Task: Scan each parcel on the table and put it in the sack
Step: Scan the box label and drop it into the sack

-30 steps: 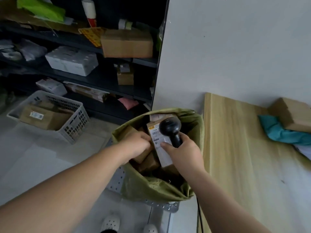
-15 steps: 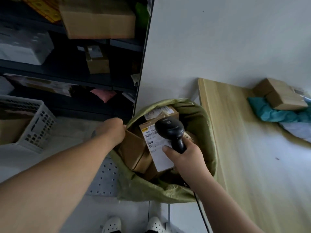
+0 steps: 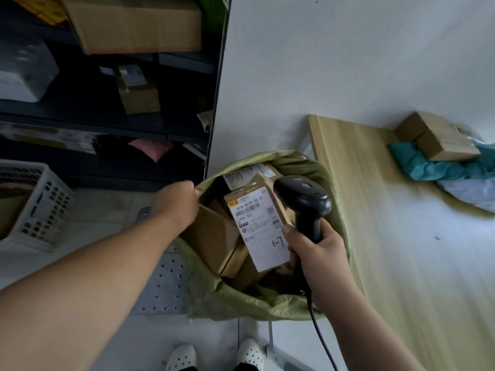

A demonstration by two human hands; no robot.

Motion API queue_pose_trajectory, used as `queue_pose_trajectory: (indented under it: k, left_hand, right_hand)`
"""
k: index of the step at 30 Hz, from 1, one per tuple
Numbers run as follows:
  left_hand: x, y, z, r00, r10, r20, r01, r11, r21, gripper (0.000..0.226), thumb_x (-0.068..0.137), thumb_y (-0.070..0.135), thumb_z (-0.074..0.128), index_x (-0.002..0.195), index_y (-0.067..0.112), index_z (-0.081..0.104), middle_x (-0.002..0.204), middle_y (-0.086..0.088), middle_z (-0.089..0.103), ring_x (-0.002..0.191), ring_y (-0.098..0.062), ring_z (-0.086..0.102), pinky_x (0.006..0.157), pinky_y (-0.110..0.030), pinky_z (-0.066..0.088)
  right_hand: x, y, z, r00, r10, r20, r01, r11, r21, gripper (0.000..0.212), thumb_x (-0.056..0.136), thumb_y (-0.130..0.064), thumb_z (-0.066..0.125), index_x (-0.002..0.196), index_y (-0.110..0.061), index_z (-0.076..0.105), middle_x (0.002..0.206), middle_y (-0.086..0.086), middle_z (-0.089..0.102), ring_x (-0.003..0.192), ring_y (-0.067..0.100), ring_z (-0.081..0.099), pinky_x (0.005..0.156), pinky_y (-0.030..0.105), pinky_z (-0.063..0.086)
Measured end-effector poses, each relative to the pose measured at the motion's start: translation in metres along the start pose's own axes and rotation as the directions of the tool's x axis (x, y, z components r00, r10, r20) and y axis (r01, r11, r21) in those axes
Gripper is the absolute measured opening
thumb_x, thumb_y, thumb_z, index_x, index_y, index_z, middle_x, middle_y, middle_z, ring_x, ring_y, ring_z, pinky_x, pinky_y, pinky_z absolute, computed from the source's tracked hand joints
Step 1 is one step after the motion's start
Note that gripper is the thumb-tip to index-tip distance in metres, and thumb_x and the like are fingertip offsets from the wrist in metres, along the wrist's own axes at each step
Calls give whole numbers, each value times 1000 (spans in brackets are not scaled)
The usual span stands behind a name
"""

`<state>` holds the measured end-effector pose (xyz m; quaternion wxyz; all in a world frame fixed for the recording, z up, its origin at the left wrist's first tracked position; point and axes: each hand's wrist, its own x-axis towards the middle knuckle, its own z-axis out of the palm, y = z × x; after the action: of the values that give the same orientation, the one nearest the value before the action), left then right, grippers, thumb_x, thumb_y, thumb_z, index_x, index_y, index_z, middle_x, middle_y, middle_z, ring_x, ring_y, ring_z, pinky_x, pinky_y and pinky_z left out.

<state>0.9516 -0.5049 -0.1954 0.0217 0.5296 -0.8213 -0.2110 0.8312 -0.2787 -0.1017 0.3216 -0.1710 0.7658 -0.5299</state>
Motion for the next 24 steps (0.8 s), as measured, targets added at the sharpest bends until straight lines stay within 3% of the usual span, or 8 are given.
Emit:
queue_pose_trajectory:
  k: [5, 10, 12, 15, 18, 20, 22, 24]
  left_hand:
    - [1, 21, -29, 952, 127, -279, -175, 972, -156, 39, 99, 28, 36, 62, 18, 32, 59, -2, 41, 51, -17, 36, 46, -31, 14]
    - [-8, 26, -31, 970, 77, -229, -83, 996, -16, 34, 101, 27, 34, 69, 14, 38, 64, -4, 43, 55, -21, 40, 50, -32, 24]
    - [-2, 24, -40, 979, 66, -193, -53, 996, 73, 30, 101, 27, 33, 81, 11, 48, 75, -9, 52, 67, -28, 48, 58, -34, 33]
    - [-8, 34, -50, 993, 34, -114, -15, 985, 170, 32, 98, 34, 42, 117, 11, 52, 116, -16, 56, 104, -36, 51, 81, -43, 42]
    - [-33, 59, -47, 943, 299, -148, -292, 954, 69, 64, 89, 53, 50, 138, 14, 39, 138, -11, 46, 123, -33, 41, 98, -47, 36]
    - [-54, 79, -41, 896, 444, 25, -443, 896, -25, 82, 80, 71, 42, 144, 21, 31, 143, -3, 43, 130, -27, 38, 103, -44, 33]
    - [-71, 94, -31, 865, 431, 258, -412, 902, -127, 98, 68, 83, 39, 146, 26, 24, 145, 1, 42, 132, -24, 37, 104, -43, 36]
    - [-85, 103, -18, 820, 472, 324, -454, 881, -133, 99, 68, 85, 40, 147, 27, 23, 147, 2, 39, 134, -22, 34, 104, -43, 37]
  right_hand:
    - [8, -13, -16, 997, -20, -71, 23, 999, 35, 23, 89, -17, 71, 72, -32, 67, 54, -4, 59, 45, 14, 51, 41, 25, 41]
    - [12, -19, -38, 995, 20, -100, -19, 1000, 11, 12, 84, -26, 74, 76, -24, 65, 56, -3, 58, 49, 17, 53, 46, 30, 45]
    - [10, -22, -43, 996, 20, -89, -19, 1000, 17, 12, 76, -34, 75, 73, -27, 65, 56, -1, 56, 49, 18, 52, 47, 32, 46]
    - [6, -21, -47, 995, 35, -96, -31, 999, 42, 12, 77, -29, 75, 77, -23, 65, 59, 2, 59, 55, 23, 54, 54, 37, 48]
    - [3, -21, -53, 996, 43, -80, -38, 997, 62, 11, 84, -17, 73, 78, -22, 65, 57, 2, 60, 53, 23, 56, 50, 34, 49]
    - [1, -22, -57, 996, 29, -79, -25, 998, 52, 17, 87, -16, 71, 74, -20, 61, 51, -1, 57, 44, 17, 50, 41, 28, 43]
    - [-2, -22, -63, 996, 17, -92, -11, 998, 66, 18, 88, -16, 69, 77, -16, 56, 51, 0, 53, 43, 17, 45, 39, 26, 37]
    - [-6, -20, -69, 994, 3, -113, 6, 997, 79, 17, 88, -15, 69, 79, -13, 55, 53, 4, 49, 44, 19, 43, 40, 26, 36]
